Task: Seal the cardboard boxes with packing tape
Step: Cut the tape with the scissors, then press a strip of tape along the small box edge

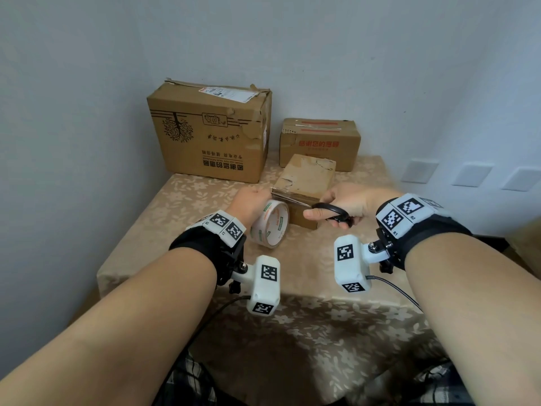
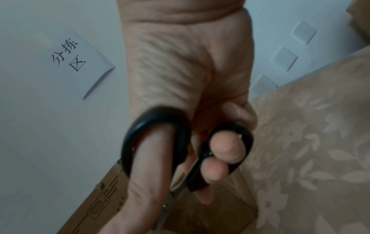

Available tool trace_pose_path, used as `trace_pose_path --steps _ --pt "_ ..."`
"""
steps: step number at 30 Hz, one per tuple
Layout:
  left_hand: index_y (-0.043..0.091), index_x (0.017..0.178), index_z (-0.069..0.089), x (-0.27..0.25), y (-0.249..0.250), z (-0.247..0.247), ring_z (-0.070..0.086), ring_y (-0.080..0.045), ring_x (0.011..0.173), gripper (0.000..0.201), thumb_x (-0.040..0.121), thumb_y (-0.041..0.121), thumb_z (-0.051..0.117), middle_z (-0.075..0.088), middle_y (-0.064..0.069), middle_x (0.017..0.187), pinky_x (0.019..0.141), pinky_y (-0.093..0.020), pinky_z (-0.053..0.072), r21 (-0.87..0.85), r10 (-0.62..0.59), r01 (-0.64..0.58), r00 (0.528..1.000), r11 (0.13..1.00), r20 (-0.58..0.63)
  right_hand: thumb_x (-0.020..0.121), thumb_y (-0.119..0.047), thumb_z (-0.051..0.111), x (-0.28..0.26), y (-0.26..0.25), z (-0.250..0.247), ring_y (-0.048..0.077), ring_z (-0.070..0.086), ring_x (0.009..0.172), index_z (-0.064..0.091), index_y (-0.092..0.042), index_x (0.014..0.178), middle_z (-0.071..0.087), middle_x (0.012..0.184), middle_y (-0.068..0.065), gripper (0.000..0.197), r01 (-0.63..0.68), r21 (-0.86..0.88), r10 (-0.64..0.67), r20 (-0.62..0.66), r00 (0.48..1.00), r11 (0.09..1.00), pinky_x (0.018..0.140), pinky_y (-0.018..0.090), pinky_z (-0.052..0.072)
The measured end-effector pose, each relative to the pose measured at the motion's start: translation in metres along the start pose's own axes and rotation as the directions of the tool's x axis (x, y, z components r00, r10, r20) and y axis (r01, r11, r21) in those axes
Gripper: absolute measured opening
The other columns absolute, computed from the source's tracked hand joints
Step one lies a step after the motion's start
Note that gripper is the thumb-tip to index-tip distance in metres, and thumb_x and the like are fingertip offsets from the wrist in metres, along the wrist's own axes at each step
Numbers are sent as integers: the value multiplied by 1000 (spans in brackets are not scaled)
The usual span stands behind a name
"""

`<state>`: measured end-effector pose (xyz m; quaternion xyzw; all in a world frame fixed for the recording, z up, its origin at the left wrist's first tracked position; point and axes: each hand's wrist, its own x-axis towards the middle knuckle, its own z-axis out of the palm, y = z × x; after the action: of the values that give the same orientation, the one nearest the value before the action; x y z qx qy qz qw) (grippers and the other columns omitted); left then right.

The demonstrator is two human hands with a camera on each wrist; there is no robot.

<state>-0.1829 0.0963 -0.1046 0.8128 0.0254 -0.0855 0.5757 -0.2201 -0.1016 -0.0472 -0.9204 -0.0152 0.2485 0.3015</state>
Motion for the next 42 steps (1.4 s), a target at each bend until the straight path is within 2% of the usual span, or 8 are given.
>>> trace_pose_path --steps 3,8,14,20,27,32,35,42 --pt "10 78 60 -2 2 0 54 -22 68 24 92 27 50 59 -15 75 65 -32 41 12 -12 12 1000 1000 -5 69 -59 72 -3 -1 -1 8 46 40 59 -15 76 56 49 -4 46 4 -17 -4 -28 1000 1000 46 20 32" --pt "11 67 56 -4 2 0 52 -23 66 25 89 22 50 56 -15 71 62 -33 39 19 -5 5 1000 1000 -5 40 -68 73 -2 0 0 13 48 45 62 -13 80 61 59 5 69 35 -54 -38 -50 998 998 51 24 39" --pt "8 75 57 -7 3 -6 50 -22 64 22 91 23 51 55 -15 71 61 -31 38 62 7 -7 1000 998 0 66 -62 73 0 2 6 12 49 49 64 -11 95 61 62 2 59 6 -35 -7 -21 1000 999 48 21 35" --pt "15 68 48 -8 -1 -34 46 -19 66 23 91 16 51 49 -3 68 61 -28 39 303 121 -72 982 950 -145 48 -76 65 -2 6 11 17 52 60 64 -1 112 62 75 8 98 -44 -127 47 19 999 991 44 19 37" --pt "12 89 54 -12 -5 -50 48 -13 70 7 93 16 51 53 3 78 58 -25 38 343 271 -202 948 917 -168 78 -43 75 0 2 35 22 57 110 47 -11 135 59 127 4 71 -25 -391 36 22 999 920 98 37 47" --pt "14 90 56 -6 -3 -44 49 -12 68 8 92 21 53 56 2 78 55 -25 37 386 326 -255 937 887 -130 93 -23 56 -3 -26 26 22 64 97 68 -15 103 68 101 2 17 78 -405 -213 -301 929 911 81 35 54" --pt "17 90 57 0 -2 -43 53 -14 69 7 92 22 53 62 1 82 57 -26 41 393 356 -282 926 875 -128 97 -32 51 12 -36 29 25 48 125 59 -25 125 56 131 1 29 135 -523 -404 -445 799 842 104 41 41" --pt "21 93 57 12 -12 -41 57 -12 78 4 93 24 55 62 6 87 65 -28 44 337 411 -345 899 876 -149 97 -32 52 67 -32 48 26 42 132 38 -23 145 46 144 4 51 91 -582 -400 -431 809 808 109 40 35"
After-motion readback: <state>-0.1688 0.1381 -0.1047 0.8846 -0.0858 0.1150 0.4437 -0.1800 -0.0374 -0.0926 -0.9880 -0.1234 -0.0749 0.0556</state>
